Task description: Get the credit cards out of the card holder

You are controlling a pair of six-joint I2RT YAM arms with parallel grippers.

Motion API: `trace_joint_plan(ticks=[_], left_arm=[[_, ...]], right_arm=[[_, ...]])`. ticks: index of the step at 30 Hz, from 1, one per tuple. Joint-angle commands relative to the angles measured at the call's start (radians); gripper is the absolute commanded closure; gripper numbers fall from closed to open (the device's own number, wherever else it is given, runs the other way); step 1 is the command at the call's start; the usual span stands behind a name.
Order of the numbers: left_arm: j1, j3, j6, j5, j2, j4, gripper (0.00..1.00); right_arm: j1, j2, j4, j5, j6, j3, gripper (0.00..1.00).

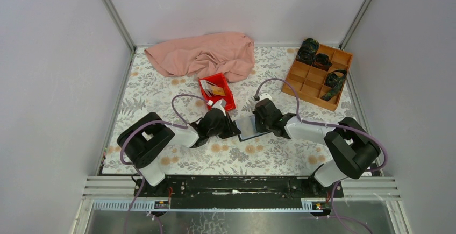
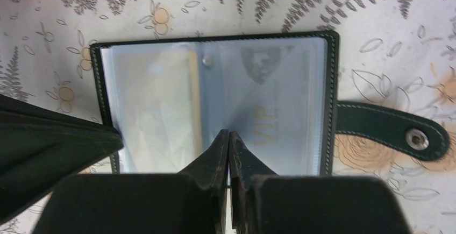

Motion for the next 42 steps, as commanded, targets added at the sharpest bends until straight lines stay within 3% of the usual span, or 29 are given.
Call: trace_joint_plan(ticks=[1,42], left_arm=[[-0.006,0.020,0.015,0.013,0.012,0.030,0.91],[-0.007,0.042,-0.004,0.059,-0.003,0.166,0.92]], right_arm=[[0.004,0.059,0.002,-0.036,0.005,0.011,0.96],[0.004,0.062,0.057,-0.162,-0.001,-0.007,1.00]])
